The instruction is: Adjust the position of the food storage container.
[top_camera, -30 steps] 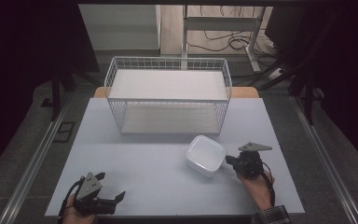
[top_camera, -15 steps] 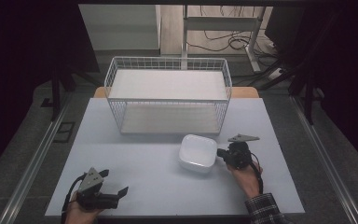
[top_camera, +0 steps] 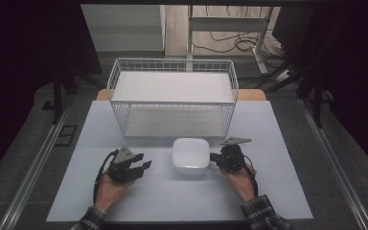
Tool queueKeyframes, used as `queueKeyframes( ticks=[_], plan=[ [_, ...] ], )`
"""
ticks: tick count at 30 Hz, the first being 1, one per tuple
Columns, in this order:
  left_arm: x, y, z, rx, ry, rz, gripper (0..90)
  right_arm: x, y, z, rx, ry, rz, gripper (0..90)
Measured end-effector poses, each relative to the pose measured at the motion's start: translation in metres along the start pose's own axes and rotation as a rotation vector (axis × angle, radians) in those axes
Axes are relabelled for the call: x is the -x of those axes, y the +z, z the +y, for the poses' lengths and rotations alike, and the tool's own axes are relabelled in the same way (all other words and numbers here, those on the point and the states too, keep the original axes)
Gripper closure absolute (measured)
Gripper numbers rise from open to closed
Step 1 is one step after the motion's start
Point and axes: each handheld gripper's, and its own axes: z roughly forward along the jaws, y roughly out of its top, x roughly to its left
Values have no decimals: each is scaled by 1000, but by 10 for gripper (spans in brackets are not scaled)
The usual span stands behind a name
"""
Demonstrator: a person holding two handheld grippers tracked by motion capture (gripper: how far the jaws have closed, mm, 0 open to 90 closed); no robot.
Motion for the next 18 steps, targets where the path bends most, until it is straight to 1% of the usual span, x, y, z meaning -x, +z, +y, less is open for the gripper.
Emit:
queueKeyframes(
  ticks=[1, 2, 3, 4, 5, 7, 8, 10, 12, 13, 14, 15, 17, 18],
  plan=[
    [-1, 8, 5, 3, 8, 3, 604, -2, 2, 0, -3, -6, 7, 895],
    [-2, 13, 9, 1, 19, 3, 644, -5, 4, 1, -10, -17, 12, 895],
    [-3, 19, 13, -2, 21, 13, 669, -6, 6, 2, -9, -28, 8, 895],
    [-5, 26, 18, -4, 29, 18, 709, -7, 7, 3, -12, -42, -6, 894],
    [-7, 34, 23, -2, 30, 15, 746, -6, 9, 5, -11, -53, -17, 894],
    [-10, 47, 30, 1, 25, 13, 807, -3, 12, 10, 0, -49, -30, 895],
    [-12, 52, 33, -10, 33, 3, 836, -1, 15, 13, 6, -54, -41, 895],
    [-13, 66, 39, -1, 31, -13, 878, 4, 21, 19, 17, -65, -50, 895],
    [-14, 76, 43, 10, 8, -38, 896, 7, 27, 23, 32, -72, -49, 895],
    [-12, 82, 45, 13, 7, -54, 898, 8, 28, 24, 35, -77, -51, 896],
    [-11, 85, 47, 0, 29, -51, 898, 10, 31, 25, 41, -82, -44, 895],
    [-9, 89, 48, -10, 39, -63, 898, 11, 32, 26, 38, -85, -42, 896],
    [-5, 91, 49, -20, 65, -78, 898, 13, 36, 27, 24, -102, -41, 896],
    [-4, 91, 48, -18, 65, -71, 899, 12, 36, 27, 25, -107, -34, 896]
  ],
)
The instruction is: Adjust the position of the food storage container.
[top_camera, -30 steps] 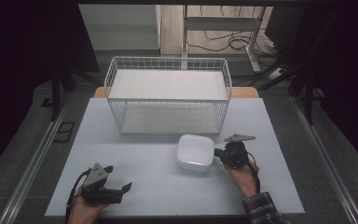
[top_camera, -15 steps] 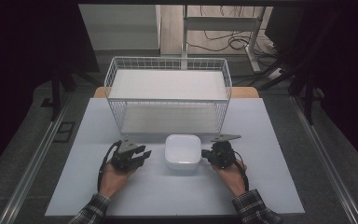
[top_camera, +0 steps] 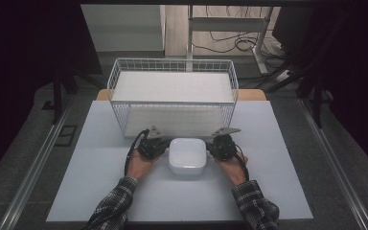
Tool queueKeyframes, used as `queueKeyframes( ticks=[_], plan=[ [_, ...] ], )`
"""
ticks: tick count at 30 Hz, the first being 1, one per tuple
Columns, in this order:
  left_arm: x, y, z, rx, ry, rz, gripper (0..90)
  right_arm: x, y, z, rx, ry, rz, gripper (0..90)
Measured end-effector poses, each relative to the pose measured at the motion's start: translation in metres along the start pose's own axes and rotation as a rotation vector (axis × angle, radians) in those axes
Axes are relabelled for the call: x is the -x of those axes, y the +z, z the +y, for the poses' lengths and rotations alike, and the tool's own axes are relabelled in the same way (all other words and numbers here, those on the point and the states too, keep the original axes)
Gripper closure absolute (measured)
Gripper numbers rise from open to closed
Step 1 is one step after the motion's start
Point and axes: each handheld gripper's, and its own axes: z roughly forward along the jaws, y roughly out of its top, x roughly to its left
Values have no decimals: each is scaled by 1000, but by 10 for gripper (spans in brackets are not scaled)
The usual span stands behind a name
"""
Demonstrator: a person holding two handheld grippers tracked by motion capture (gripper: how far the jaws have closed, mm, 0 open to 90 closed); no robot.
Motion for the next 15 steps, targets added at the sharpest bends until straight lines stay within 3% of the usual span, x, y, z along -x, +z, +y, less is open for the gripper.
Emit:
queueKeyframes(
  ticks=[9, 15],
  plan=[
    [9, -17, -10, -23, 0, -29, 899, -12, -8, -7, -18, 0, 48, 896],
    [21, -28, -17, -43, 17, -41, 898, -29, -15, -11, -42, -20, 79, 895]
  ],
)
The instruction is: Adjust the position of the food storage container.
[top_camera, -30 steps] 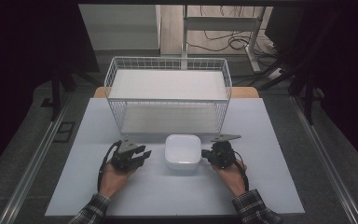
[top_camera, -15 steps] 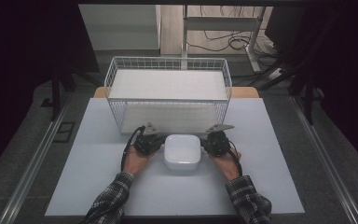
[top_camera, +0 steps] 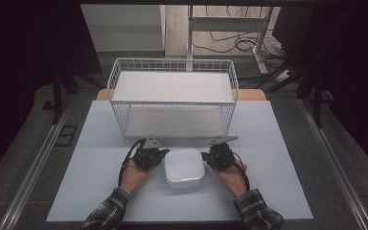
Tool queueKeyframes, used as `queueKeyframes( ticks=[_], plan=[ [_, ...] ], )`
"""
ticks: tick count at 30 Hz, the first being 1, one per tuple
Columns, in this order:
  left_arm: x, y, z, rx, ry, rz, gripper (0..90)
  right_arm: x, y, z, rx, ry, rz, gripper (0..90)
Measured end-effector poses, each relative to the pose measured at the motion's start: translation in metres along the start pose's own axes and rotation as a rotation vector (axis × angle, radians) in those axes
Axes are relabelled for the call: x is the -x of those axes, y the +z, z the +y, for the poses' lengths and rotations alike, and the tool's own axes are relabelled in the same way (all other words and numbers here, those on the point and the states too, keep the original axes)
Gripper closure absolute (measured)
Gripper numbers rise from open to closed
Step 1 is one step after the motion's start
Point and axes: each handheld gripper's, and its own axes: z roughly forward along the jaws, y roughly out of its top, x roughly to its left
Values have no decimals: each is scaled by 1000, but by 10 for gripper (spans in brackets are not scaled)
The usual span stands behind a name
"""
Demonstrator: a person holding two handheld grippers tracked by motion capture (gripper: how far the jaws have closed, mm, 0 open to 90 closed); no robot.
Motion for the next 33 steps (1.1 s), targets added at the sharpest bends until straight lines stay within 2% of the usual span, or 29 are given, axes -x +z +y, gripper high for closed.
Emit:
queueKeyframes(
  ticks=[3, 5, 7, 10, 11, 13, 16, 20, 22, 26, 28, 30, 31, 33],
  plan=[
    [6, -3, -5, -8, -9, -6, 895, -13, -3, -3, -26, -13, -7, 895],
    [9, -9, -10, -8, -17, 6, 883, -18, -6, -6, -41, -13, -12, 894],
    [9, -17, -15, -19, -14, 37, 875, -22, -10, -10, -45, -18, -12, 894],
    [10, -31, -25, -23, -38, 36, 880, -24, -16, -16, -53, -8, -2, 894],
    [12, -34, -27, -21, -47, 29, 884, -25, -20, -19, -57, 0, 8, 894],
    [15, -43, -33, -28, -38, 17, 886, -29, -25, -24, -62, 6, 22, 894],
    [19, -52, -40, -16, -68, -11, 885, -35, -32, -30, -62, 9, 45, 894],
    [22, -59, -45, -16, -77, -13, 880, -46, -39, -35, -57, 6, 82, 891],
    [23, -61, -47, -28, -61, 5, 875, -51, -40, -37, -58, 0, 94, 890],
    [24, -67, -52, -27, -70, 18, 846, -60, -42, -40, -65, -24, 113, 879],
    [24, -71, -54, -28, -68, 30, 789, -62, -46, -42, -60, -49, 88, 853],
    [24, -74, -56, -33, -71, 45, 665, -58, -51, -43, -39, -63, 61, 763],
    [24, -75, -57, -38, -70, 50, 592, -55, -54, -43, -28, -63, 43, 688],
    [23, -77, -58, -33, -84, 60, 459, -49, -57, -44, -11, -41, 35, 569]
  ],
)
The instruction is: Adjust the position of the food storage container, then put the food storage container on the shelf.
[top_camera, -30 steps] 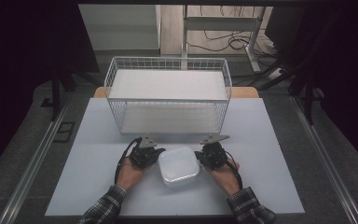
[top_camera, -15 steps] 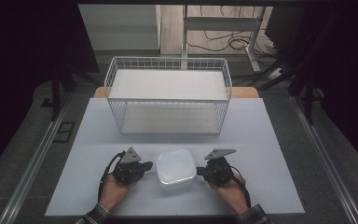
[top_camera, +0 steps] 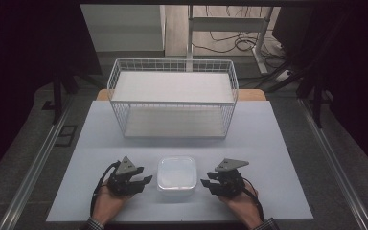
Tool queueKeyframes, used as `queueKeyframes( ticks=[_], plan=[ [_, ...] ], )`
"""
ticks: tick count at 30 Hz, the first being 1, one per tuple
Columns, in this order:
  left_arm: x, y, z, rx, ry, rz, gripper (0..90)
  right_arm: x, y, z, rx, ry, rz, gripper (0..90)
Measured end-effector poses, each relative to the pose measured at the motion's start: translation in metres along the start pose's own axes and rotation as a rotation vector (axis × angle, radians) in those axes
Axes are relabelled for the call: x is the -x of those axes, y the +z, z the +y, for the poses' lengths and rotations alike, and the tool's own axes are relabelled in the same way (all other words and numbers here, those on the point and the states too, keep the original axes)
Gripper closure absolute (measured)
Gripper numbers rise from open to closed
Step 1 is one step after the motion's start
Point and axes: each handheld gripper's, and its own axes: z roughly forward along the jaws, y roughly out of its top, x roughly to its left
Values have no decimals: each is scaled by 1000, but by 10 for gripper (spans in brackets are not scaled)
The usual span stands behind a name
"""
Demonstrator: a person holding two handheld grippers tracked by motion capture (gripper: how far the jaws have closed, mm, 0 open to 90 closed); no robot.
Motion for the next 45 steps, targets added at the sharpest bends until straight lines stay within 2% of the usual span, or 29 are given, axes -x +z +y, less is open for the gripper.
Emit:
queueKeyframes(
  ticks=[2, 4, 8, 12, 14, 19, 23, 27, 30, 34, 36, 39, 41, 44, 45],
  plan=[
    [-3, -2, -1, -2, -8, -4, 331, 5, -1, -1, 7, 22, 8, 457],
    [-5, -4, -2, -1, -20, -10, 243, 8, -3, 0, 20, 41, 7, 378],
    [-7, -9, 3, 13, -57, -22, 147, 9, -6, 4, 37, 44, 10, 325],
    [-5, -16, 11, 49, -68, -78, 71, 7, -11, 12, 59, 39, 8, 285],
    [-1, -16, 16, 55, -59, -102, 80, 6, -13, 17, 72, 39, 13, 277],
    [7, -10, 28, 65, -30, -124, 129, 1, -12, 28, 111, 40, 40, 257],
    [10, 0, 36, 60, -5, -138, 178, -4, -3, 34, 94, 20, 48, 245],
    [12, 11, 38, 46, -22, -162, 188, -7, 8, 38, 73, 21, 70, 222],
    [11, 19, 35, 42, -37, -191, 157, -8, 17, 40, 50, 34, 98, 176],
    [9, 24, 32, 35, -90, -264, 149, -10, 28, 37, 2, 44, 130, 133],
    [10, 25, 30, 36, -105, -314, 168, -10, 30, 36, 0, 71, 164, 164],
    [14, 20, 28, 24, -101, -301, 192, -13, 27, 34, -10, 84, 173, 192],
    [15, 15, 26, 27, -118, -299, 249, -14, 22, 32, -11, 95, 168, 271],
    [14, 4, 22, 45, -146, -299, 476, -11, 9, 27, 7, 131, 152, 469],
    [15, 2, 22, 46, -150, -299, 514, -11, 7, 27, 12, 138, 155, 504]
  ],
)
